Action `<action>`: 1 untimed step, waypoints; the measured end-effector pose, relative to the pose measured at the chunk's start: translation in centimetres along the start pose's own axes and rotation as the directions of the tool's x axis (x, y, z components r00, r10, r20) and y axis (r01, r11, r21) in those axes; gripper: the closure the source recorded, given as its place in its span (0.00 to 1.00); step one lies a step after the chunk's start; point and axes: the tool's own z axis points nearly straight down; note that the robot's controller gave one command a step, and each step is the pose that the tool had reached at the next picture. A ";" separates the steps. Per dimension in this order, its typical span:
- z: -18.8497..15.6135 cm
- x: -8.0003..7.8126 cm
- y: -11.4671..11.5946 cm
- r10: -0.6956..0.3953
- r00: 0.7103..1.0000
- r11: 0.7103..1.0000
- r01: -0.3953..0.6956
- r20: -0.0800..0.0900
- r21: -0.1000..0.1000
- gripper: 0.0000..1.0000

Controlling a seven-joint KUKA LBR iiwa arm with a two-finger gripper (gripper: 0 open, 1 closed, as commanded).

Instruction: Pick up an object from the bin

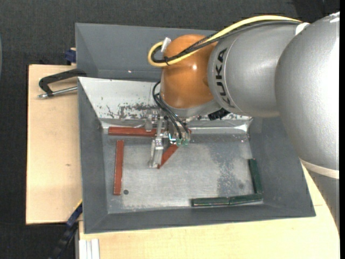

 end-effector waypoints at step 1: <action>-0.5 -0.2 0.0 0.001 1.000 1.000 -0.001 0.008 -0.001 0.00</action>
Offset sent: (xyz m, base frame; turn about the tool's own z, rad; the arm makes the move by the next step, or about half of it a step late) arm 0.0158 -0.0859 -0.0652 -0.0495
